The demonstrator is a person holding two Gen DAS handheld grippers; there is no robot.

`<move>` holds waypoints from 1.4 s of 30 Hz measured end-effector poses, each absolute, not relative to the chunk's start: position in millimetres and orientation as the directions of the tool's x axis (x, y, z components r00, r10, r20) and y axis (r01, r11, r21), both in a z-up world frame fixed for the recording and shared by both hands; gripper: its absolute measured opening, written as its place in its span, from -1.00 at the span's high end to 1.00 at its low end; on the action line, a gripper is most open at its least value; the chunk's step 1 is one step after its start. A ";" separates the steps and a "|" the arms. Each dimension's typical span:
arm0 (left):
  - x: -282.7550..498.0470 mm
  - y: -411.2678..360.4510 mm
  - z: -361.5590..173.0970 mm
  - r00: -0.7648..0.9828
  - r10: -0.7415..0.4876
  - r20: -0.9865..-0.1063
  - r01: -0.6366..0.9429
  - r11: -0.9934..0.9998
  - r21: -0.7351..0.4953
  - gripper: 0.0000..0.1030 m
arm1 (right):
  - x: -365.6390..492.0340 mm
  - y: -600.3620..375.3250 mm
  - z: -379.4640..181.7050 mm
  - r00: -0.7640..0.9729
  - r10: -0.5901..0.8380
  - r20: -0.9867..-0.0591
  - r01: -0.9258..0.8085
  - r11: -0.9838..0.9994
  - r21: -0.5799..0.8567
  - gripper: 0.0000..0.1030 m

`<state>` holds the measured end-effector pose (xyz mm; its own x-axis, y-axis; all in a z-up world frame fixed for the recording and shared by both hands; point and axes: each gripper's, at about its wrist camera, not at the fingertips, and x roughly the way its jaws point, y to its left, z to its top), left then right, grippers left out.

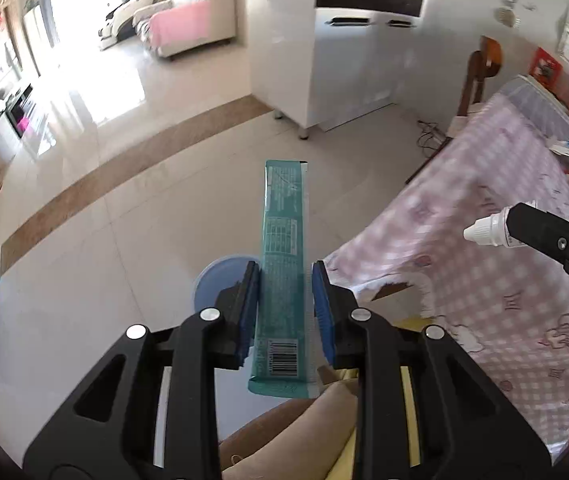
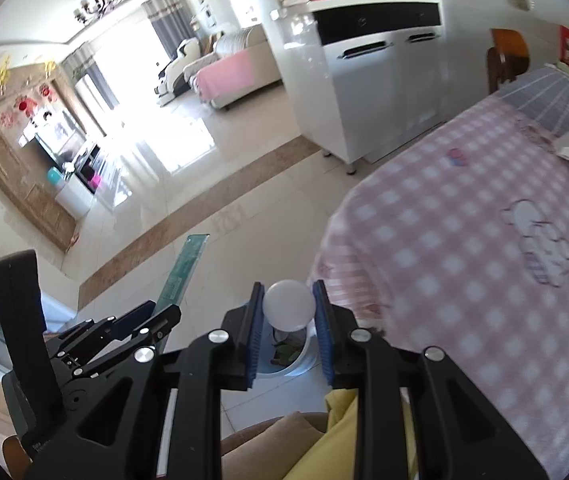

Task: Collect trash
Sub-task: 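Carry the bottle and toothbrush package to the blue wastebasket and open both grippers, then move both open grippers back over the table trash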

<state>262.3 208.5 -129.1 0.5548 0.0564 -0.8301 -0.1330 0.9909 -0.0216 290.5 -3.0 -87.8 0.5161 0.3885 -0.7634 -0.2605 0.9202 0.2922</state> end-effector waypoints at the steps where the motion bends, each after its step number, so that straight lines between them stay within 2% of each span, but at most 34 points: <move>1: 264.7 214.3 -133.0 0.543 0.058 -0.837 -0.146 0.989 -0.026 0.47 | 291.2 0.4 -89.5 0.510 0.390 -0.766 -0.264 0.919 0.292 0.53; 3: 269.6 225.9 -142.0 0.514 0.058 -0.856 -0.176 0.984 -0.039 0.45 | 293.7 9.8 -93.4 0.496 0.393 -0.774 -0.271 0.917 0.292 0.53; 5: 274.7 235.9 -152.1 0.472 0.085 -0.878 -0.215 0.976 -0.021 -0.08 | 296.1 17.3 -96.6 0.486 0.392 -0.781 -0.276 0.917 0.288 0.53; 6: 274.0 241.8 -154.2 0.476 0.105 -0.873 -0.238 0.971 -0.013 -0.25 | 297.5 21.1 -98.6 0.481 0.389 -0.786 -0.276 0.918 0.285 0.53; 21: 236.7 331.7 -178.9 0.392 0.164 -0.905 -0.435 0.900 -0.026 -0.25 | 330.2 108.7 -144.1 0.311 0.406 -0.859 -0.401 0.876 0.269 0.52; 22: 233.0 336.7 -177.9 0.390 0.171 -0.905 -0.447 0.894 -0.024 -0.25 | 332.0 115.6 -144.8 0.300 0.410 -0.861 -0.405 0.872 0.274 0.46; 23: 227.8 342.8 -175.9 0.390 0.184 -0.902 -0.463 0.886 -0.019 -0.25 | 334.7 121.3 -145.4 0.289 0.413 -0.864 -0.399 0.872 0.283 0.09; 25: 221.6 349.2 -172.5 0.388 0.206 -0.898 -0.483 0.876 -0.008 -0.25 | 338.7 128.1 -143.9 0.289 0.431 -0.855 -0.387 0.869 0.307 -0.33; 33: 209.8 354.4 -162.6 0.412 0.227 -0.883 -0.496 0.868 -0.008 -0.26 | 323.7 144.3 -139.9 0.303 0.418 -0.856 -0.434 0.861 0.267 -0.33; 42: 225.5 316.4 -140.1 0.474 0.202 -0.857 -0.415 0.910 -0.016 -0.27 | 302.8 107.6 -120.5 0.346 0.426 -0.836 -0.414 0.869 0.272 -0.33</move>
<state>225.5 316.4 -140.1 0.4740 0.2016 -0.8571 -0.4151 0.9096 -0.0156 302.8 107.6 -120.5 0.3459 0.4262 -0.8359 -0.4139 0.8688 0.2717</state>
